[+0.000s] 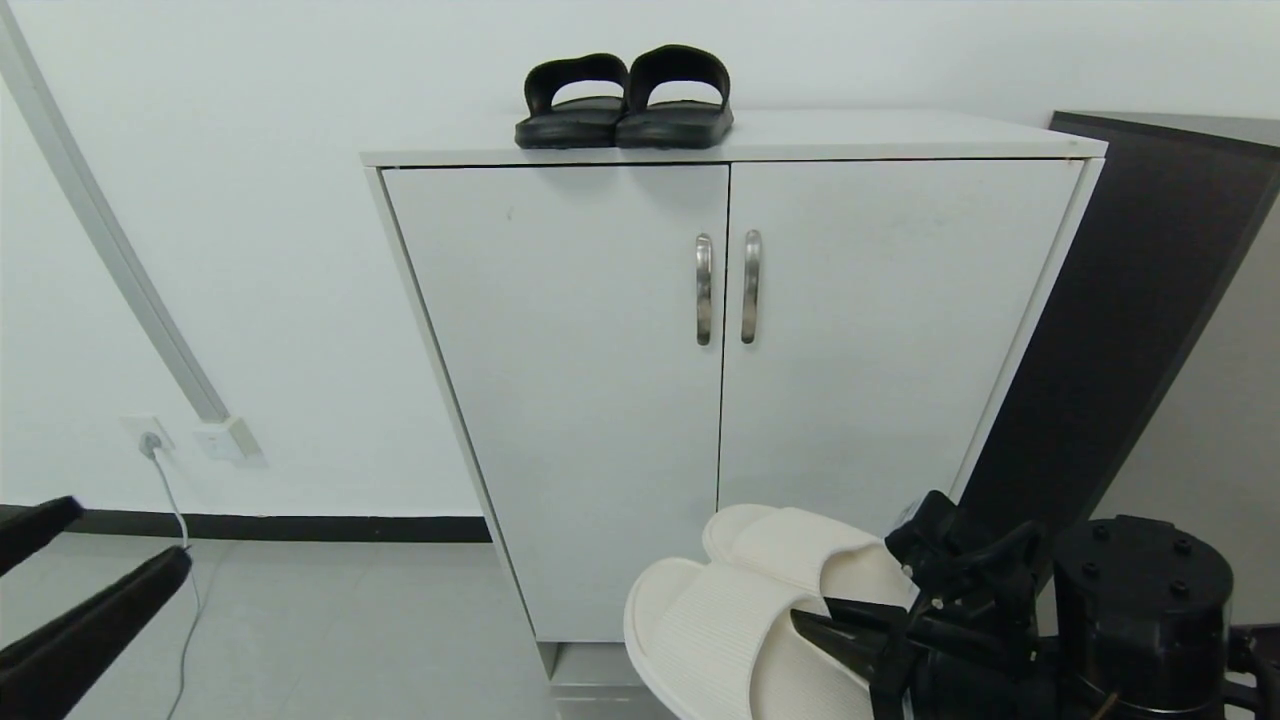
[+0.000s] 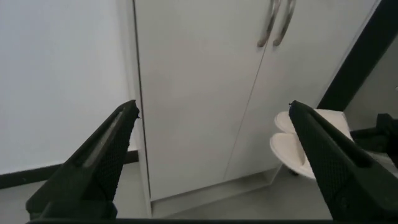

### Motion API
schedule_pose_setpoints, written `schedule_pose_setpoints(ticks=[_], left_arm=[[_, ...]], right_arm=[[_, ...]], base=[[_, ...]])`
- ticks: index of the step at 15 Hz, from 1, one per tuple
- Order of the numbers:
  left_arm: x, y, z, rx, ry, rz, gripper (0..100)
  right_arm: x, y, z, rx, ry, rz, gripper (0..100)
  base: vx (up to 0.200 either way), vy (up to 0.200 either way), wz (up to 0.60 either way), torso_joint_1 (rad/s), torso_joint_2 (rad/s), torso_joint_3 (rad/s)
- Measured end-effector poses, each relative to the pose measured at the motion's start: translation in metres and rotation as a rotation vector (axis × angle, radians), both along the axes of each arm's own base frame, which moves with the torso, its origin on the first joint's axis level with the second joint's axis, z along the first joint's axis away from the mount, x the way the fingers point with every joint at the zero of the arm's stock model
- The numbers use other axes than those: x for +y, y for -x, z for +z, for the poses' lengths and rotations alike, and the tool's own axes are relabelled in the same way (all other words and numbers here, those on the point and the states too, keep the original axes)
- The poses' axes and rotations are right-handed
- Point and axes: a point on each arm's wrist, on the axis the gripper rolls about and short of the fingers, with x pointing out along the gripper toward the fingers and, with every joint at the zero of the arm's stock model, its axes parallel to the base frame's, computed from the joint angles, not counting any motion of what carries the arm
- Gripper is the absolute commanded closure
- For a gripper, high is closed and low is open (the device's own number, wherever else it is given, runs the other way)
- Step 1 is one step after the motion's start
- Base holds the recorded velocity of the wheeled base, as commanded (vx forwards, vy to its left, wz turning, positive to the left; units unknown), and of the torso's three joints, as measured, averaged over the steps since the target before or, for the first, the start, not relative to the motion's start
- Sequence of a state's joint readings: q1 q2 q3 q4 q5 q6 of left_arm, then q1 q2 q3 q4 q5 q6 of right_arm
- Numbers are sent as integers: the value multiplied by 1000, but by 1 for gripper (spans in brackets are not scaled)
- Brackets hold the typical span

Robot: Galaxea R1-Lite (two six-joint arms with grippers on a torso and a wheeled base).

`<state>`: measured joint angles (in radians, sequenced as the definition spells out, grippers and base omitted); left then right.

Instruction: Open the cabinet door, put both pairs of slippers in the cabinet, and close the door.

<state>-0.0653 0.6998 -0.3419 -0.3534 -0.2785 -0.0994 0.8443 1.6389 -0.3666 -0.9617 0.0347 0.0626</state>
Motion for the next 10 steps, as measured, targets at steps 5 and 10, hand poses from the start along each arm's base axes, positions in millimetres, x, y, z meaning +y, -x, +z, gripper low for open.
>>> schedule_pose_setpoints(ticks=[5, 10], left_arm=[[-25, -52, 18, 20, 1, -184, 0], [-76, -102, 61, -15, 9, -384, 0]], right_arm=[[5, 3, -2, 4, 5, 19, 100], [6, 2, -2, 6, 3, 15, 100]], base=[[0, 0, 0, 0, 0, 0], [0, 0, 0, 0, 0, 0]])
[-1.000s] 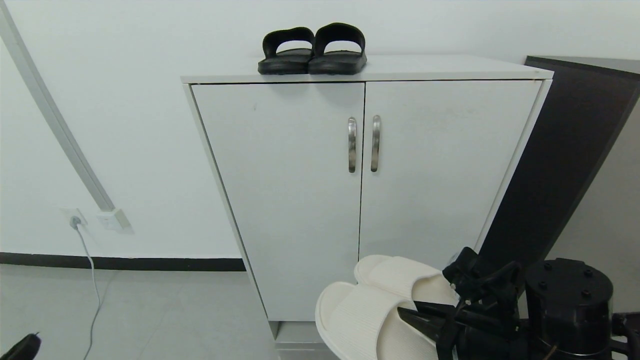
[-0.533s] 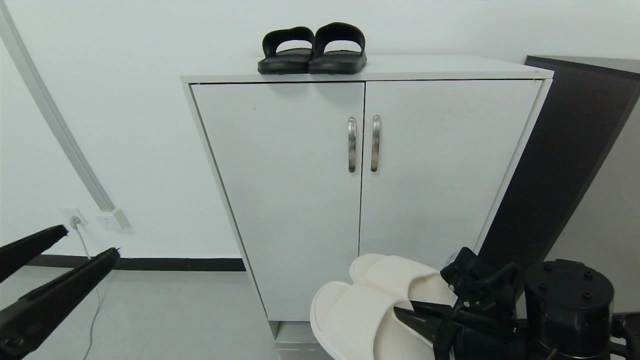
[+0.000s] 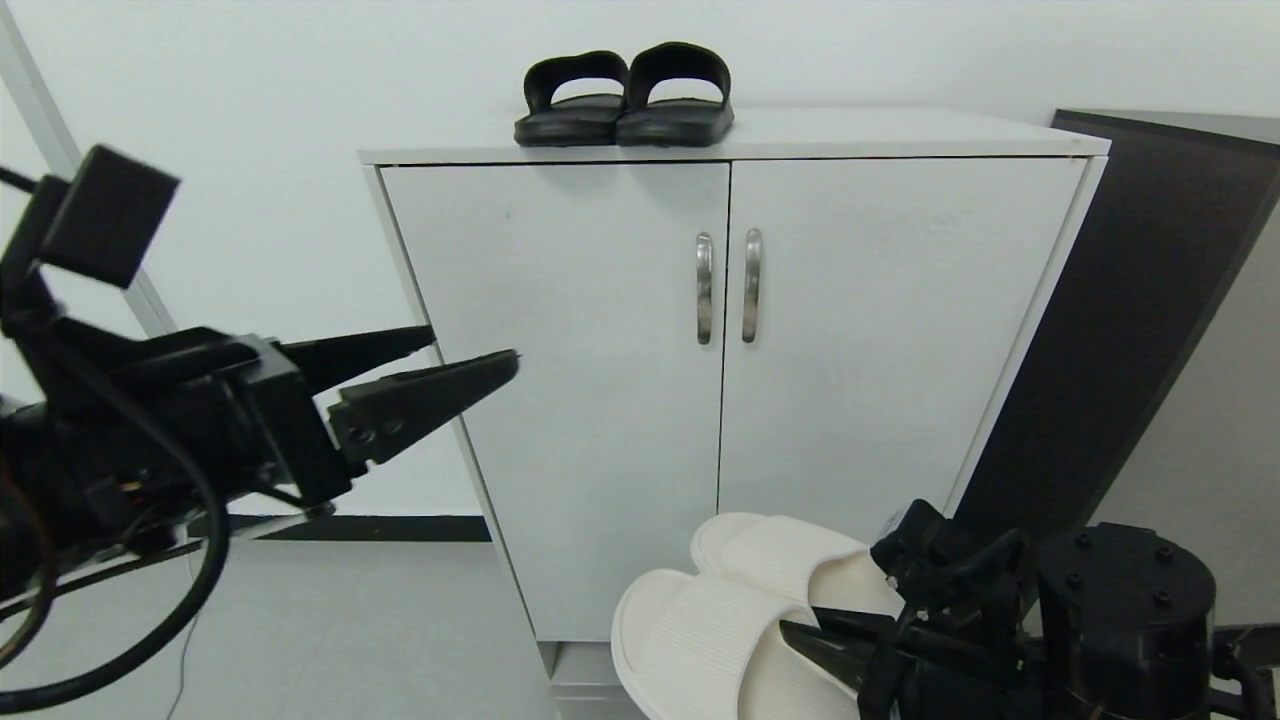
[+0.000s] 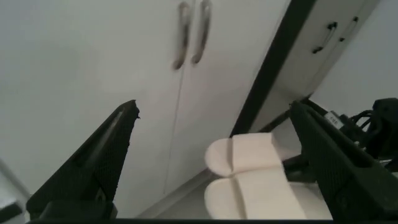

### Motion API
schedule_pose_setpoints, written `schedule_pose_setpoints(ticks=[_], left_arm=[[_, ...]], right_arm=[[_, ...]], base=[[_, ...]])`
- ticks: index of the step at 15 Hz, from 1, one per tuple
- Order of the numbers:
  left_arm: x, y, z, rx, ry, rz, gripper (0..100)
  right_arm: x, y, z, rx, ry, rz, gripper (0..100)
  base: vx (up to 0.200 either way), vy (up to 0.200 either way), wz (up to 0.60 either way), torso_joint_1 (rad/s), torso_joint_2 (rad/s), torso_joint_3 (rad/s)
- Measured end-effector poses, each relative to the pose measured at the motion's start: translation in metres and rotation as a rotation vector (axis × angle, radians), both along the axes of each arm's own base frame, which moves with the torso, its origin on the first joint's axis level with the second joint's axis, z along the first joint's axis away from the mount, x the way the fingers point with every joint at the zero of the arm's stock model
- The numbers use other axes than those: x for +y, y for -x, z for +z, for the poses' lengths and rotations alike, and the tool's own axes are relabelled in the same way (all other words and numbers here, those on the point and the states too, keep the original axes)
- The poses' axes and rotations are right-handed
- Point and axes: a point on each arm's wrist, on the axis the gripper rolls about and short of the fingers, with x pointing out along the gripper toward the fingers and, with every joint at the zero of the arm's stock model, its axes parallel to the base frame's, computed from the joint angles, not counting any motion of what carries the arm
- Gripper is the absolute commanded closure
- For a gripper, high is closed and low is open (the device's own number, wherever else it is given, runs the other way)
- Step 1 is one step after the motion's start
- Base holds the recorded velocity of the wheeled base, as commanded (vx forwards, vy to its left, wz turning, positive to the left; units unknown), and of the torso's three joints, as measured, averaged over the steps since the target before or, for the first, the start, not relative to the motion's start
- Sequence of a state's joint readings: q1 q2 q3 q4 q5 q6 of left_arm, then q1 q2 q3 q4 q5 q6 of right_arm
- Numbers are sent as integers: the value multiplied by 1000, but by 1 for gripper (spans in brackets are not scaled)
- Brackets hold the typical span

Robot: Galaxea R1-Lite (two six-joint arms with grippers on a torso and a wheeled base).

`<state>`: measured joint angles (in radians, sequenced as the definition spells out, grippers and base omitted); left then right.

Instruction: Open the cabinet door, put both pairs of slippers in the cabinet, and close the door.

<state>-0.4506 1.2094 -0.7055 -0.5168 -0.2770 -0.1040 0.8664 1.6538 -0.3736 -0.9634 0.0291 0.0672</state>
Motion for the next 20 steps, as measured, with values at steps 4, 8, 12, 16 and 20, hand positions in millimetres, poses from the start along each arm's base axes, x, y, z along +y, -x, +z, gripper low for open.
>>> schedule_pose_setpoints(ticks=[4, 8, 12, 16, 20], left_arm=[[-54, -43, 23, -35, 18, -160, 0], [-109, -79, 32, -39, 37, -278, 0], [-137, -93, 23, 99, 106, -496, 0], [-146, -114, 6, 138, 95, -406, 0], [-147, -129, 4, 148, 92, -324, 0]], right_arm=[[0, 0, -2, 8, 6, 0, 100], [-1, -1, -2, 6, 5, -6, 100], [-3, -4, -1, 2, 5, -16, 100], [-3, -4, -2, 3, 5, -16, 100], [-3, -4, -2, 3, 6, -16, 100]], base=[[0, 0, 0, 0, 0, 0], [0, 0, 0, 0, 0, 0], [0, 0, 0, 0, 0, 0], [0, 0, 0, 0, 0, 0], [0, 0, 0, 0, 0, 0]])
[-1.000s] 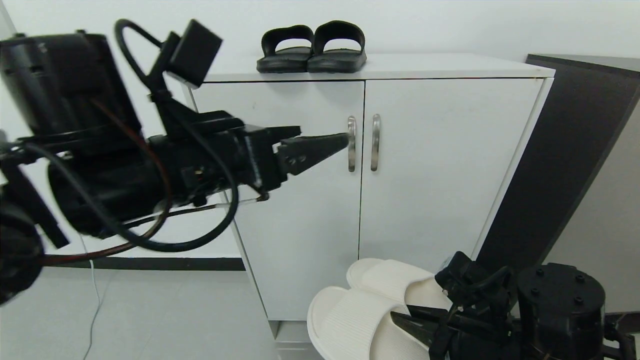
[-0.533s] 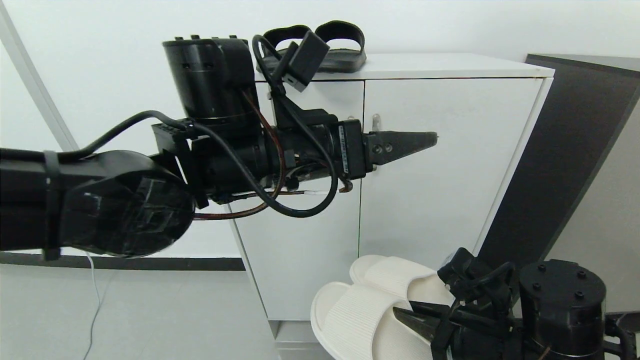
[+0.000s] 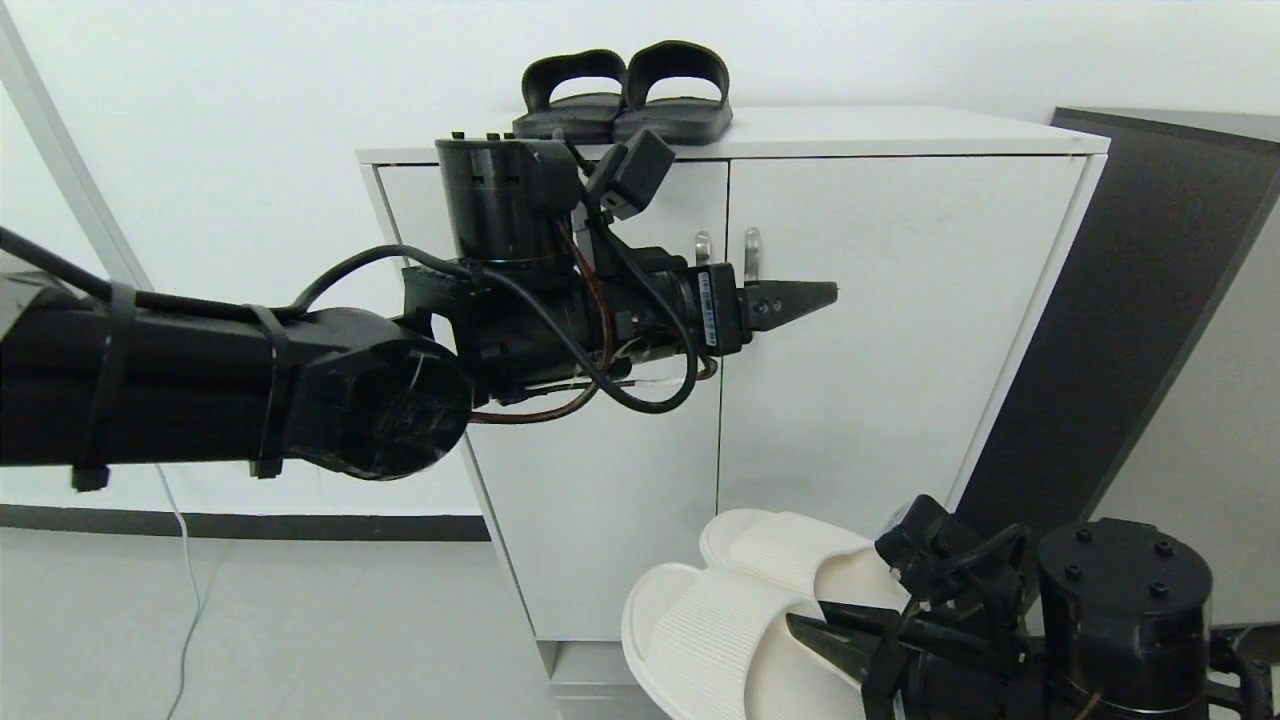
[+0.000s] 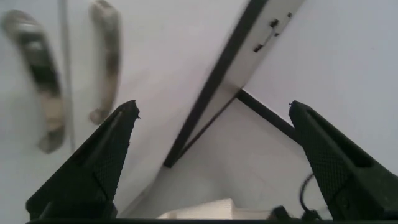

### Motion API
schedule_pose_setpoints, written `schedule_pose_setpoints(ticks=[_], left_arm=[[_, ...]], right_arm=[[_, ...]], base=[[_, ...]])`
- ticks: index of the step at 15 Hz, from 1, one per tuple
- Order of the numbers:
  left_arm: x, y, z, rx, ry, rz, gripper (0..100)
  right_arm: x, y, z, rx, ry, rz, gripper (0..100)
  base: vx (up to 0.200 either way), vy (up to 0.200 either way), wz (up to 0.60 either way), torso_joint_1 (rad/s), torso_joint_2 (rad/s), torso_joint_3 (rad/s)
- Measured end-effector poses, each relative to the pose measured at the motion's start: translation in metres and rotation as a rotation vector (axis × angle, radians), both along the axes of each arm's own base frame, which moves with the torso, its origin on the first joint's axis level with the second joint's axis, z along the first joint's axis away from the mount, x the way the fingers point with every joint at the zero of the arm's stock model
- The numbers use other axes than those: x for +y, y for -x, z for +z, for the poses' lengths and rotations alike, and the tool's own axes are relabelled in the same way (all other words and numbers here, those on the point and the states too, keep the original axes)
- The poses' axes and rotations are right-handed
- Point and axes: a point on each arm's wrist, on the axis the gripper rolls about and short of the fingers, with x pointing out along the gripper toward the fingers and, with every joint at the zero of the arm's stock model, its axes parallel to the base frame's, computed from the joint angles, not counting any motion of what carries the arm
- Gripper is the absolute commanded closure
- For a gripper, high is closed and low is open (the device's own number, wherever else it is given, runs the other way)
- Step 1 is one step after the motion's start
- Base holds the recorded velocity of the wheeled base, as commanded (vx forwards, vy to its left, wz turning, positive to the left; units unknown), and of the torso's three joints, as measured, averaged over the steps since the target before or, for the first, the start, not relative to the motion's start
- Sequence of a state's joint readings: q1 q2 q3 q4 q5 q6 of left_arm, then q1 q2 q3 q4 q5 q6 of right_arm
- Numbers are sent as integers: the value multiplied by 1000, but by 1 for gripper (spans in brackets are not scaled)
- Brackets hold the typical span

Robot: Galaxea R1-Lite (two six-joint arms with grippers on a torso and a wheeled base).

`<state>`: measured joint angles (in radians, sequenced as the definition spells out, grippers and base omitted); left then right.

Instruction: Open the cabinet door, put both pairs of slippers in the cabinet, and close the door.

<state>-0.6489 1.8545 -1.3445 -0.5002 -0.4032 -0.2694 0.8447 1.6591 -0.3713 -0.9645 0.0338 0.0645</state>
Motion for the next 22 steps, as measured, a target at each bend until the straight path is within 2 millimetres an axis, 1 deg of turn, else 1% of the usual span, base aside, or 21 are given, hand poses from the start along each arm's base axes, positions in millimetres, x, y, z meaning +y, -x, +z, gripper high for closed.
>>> schedule_pose_setpoints(ticks=[3, 6, 9, 10, 13, 18, 20, 22], left_arm=[[1, -14, -1, -2, 1, 69, 0], [-5, -26, -4, -2, 1, 96, 0], [-12, -33, -7, 17, -14, 92, 0], [-14, -35, -7, 15, -12, 92, 100], [-15, -40, -9, 21, -16, 101, 100], [-16, -38, -13, 38, -11, 91, 100], [-13, -31, -14, 51, -17, 87, 100], [-9, -14, -15, 70, -33, 70, 100]], right_arm=[[1, 0, 0, -2, 0, 3, 100], [1, 1, 1, -4, -2, 5, 100], [1, 1, 1, -5, -4, 5, 100], [1, 1, 1, -6, -4, 5, 100], [1, 1, 1, -5, -3, 8, 100], [1, 2, 0, -3, -1, 10, 100], [0, 3, 0, 1, -4, 21, 100], [-2, 8, 0, 14, -13, 74, 100]], base=[[0, 0, 0, 0, 0, 0], [0, 0, 0, 0, 0, 0], [0, 0, 0, 0, 0, 0], [0, 0, 0, 0, 0, 0], [0, 0, 0, 0, 0, 0], [0, 0, 0, 0, 0, 0], [0, 0, 0, 0, 0, 0], [0, 0, 0, 0, 0, 0]])
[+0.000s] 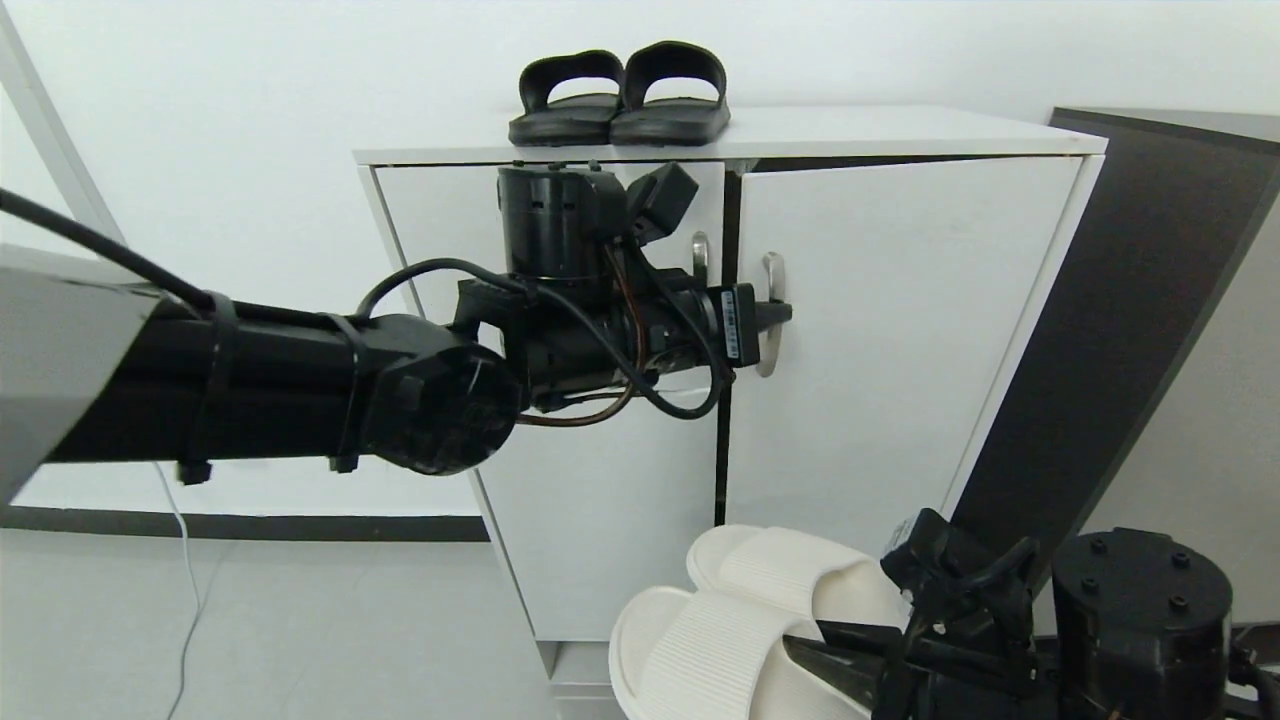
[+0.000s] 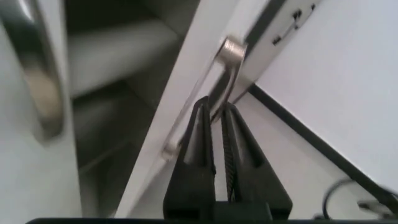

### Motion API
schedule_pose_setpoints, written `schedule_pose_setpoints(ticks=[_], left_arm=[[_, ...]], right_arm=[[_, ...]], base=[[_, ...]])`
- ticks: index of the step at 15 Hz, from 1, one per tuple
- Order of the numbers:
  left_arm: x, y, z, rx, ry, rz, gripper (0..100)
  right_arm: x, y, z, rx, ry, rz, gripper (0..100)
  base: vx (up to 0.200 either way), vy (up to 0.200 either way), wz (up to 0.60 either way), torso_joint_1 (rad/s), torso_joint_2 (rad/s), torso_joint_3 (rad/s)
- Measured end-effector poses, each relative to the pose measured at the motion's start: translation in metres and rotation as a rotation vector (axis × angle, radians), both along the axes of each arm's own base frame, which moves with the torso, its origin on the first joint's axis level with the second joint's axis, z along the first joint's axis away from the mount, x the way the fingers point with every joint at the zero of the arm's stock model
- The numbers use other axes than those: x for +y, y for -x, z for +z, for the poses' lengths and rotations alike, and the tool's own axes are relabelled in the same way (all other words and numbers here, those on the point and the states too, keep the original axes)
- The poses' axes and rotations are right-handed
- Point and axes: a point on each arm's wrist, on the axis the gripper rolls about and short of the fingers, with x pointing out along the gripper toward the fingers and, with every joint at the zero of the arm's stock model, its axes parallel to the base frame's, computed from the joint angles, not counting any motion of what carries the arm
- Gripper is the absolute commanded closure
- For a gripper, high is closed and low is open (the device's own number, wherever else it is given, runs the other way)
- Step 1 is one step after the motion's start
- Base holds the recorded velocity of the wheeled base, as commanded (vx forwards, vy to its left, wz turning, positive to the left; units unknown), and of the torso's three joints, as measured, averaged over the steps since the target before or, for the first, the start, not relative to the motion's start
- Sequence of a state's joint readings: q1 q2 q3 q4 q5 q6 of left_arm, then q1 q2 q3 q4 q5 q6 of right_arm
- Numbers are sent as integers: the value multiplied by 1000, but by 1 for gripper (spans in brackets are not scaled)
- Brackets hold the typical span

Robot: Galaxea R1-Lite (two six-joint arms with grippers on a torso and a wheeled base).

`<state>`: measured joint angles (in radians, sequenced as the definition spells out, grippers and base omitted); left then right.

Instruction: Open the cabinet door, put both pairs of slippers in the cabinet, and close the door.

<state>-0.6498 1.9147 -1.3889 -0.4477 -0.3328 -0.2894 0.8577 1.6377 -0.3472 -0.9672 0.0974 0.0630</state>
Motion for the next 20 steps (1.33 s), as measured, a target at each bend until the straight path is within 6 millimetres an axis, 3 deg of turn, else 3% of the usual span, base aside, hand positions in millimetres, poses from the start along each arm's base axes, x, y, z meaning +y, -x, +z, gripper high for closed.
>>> schedule_pose_setpoints(ticks=[5, 7, 11, 20], left_arm=[[13, 53, 1, -31, 15, -17, 100], [22, 60, 3, -41, 26, -7, 100], [36, 44, 6, -43, 58, 46, 100], [3, -5, -5, -60, 142, 43, 100]], right_arm=[[-6, 19, 2, -14, 5, 101, 100], [-6, 23, 1, -12, 7, 116, 100], [-6, 26, 0, -17, 18, 130, 100], [-8, 30, -7, -22, 55, 163, 100]], base=[[0, 0, 0, 0, 0, 0], [0, 0, 0, 0, 0, 0], [0, 0, 0, 0, 0, 0], [-22, 0, 0, 1, 1, 0]])
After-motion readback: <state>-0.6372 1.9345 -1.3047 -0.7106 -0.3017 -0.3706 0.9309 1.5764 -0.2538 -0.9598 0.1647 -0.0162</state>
